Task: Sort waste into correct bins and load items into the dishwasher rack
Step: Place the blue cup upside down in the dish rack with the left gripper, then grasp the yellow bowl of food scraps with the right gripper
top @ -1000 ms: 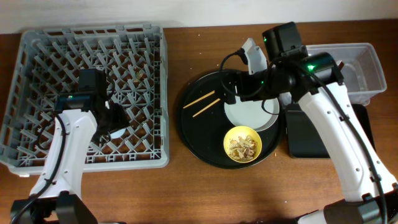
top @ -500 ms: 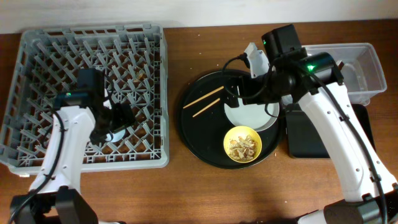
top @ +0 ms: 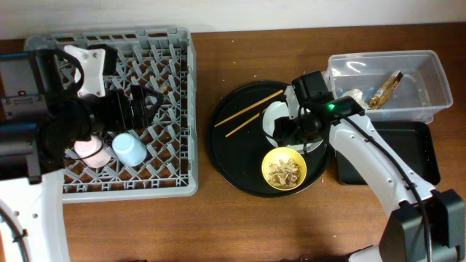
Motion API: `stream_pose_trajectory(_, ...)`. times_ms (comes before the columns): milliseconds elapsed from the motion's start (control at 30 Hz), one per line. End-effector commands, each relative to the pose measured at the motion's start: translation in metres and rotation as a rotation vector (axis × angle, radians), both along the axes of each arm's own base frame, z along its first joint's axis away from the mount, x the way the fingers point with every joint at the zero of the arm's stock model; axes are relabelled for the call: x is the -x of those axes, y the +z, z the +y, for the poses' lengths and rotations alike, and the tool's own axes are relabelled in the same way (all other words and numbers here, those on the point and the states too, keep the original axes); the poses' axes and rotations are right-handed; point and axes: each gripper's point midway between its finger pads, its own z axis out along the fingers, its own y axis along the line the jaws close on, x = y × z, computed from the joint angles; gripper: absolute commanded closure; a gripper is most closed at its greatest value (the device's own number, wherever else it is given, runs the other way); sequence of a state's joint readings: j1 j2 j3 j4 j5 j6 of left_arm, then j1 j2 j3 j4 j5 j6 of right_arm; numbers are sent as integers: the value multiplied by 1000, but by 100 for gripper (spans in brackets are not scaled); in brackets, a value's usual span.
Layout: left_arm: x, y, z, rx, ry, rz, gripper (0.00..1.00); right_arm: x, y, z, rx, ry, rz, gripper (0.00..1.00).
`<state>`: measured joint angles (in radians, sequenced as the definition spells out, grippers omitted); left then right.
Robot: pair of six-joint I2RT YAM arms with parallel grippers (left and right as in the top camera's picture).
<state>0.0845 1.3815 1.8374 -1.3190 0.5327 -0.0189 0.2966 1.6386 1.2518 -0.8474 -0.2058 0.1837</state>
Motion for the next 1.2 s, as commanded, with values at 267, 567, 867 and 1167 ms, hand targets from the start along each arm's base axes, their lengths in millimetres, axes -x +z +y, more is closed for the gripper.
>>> stream_pose_trajectory(267,3,7,-3,0,-27,-29,1,7,2,40,25,174,-75,36)
stream_pose_trajectory(567,3,7,-3,0,-27,-29,1,4,4,42,11,151,-83,28)
stream_pose_trajectory(867,3,7,-3,0,-27,-29,1,4,4,42,9,152,-82,24)
stream_pose_trajectory(1167,3,7,-3,0,-27,-29,1,4,4,44,1,156,-85,18)
